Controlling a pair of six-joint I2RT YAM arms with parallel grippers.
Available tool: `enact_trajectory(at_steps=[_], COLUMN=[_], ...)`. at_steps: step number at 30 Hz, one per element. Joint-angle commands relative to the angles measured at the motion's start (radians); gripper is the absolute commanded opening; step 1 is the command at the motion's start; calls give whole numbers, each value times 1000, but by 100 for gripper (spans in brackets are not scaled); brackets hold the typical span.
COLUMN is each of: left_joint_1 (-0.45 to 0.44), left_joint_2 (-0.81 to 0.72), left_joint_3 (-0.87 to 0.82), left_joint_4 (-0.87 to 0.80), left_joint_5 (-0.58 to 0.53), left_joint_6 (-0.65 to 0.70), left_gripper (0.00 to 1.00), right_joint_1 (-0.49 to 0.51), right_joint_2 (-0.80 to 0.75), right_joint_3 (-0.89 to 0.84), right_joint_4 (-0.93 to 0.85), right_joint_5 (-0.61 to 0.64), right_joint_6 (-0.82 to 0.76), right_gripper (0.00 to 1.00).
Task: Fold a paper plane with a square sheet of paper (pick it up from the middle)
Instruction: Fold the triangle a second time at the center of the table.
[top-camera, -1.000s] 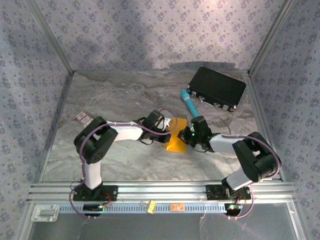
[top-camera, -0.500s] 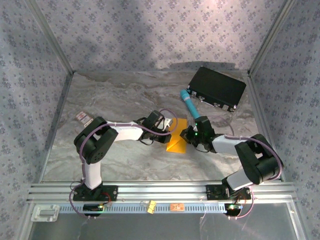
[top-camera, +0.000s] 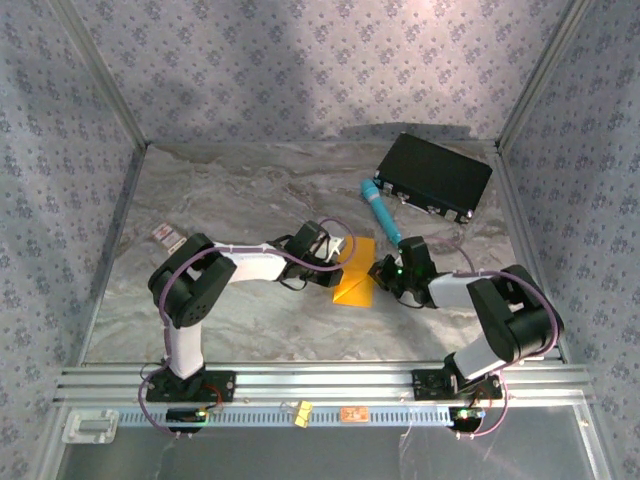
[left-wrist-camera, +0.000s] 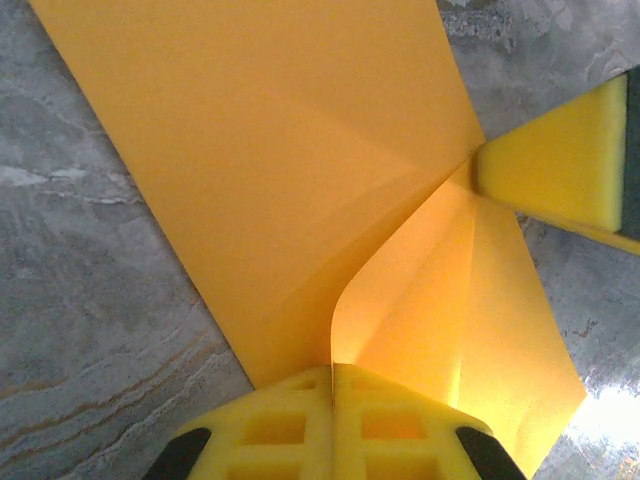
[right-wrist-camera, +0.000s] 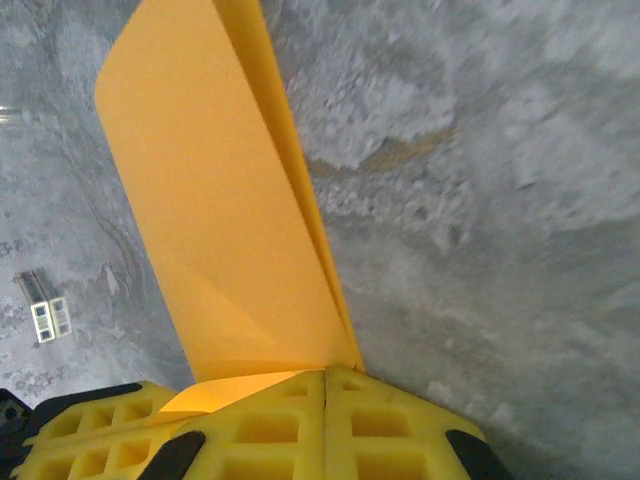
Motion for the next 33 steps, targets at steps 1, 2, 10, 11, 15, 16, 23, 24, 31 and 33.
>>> enact_trajectory(at_steps=[1, 2, 10, 11, 15, 16, 23, 24, 31, 33], left_joint_1=[6, 6, 8, 9, 32, 34, 41, 41, 38, 37], left_joint_2=[36, 36, 37, 38, 45, 41, 44, 46, 50, 47], left_joint_3=[-14, -15, -6, -6, 0, 0, -3, -2, -4, -6], left_joint_4=[-74, -76, -79, -78, -74, -77, -72, -76, -78, -78], left_joint_5=[-13, -12, 4, 4, 29, 23, 48, 50, 53, 50], left_joint_6=[26, 25, 18, 19, 10, 13, 23, 22, 21, 24], left_gripper=[1, 1, 1, 1, 1, 1, 1, 1, 1, 1], right_joint_1=[-40, -42, 46, 56, 101, 106, 94, 93, 66, 66], right_joint_2=[-56, -78, -133, -110, -21, -1, 62, 54, -50, -47], right_joint_3=[-18, -13, 80, 72, 83, 86, 20, 15, 40, 65], right_joint_4=[-48, -51, -150, -112, -51, -54, -23, -22, -52, -56], right_joint_5=[34, 27, 14, 1, -13, -14, 12, 15, 18, -5], right_joint_6=[-8, -13, -82, -64, -39, -41, -15, -11, -46, -59], right_gripper=[3, 3, 4, 5, 4, 4, 3, 3, 4, 4])
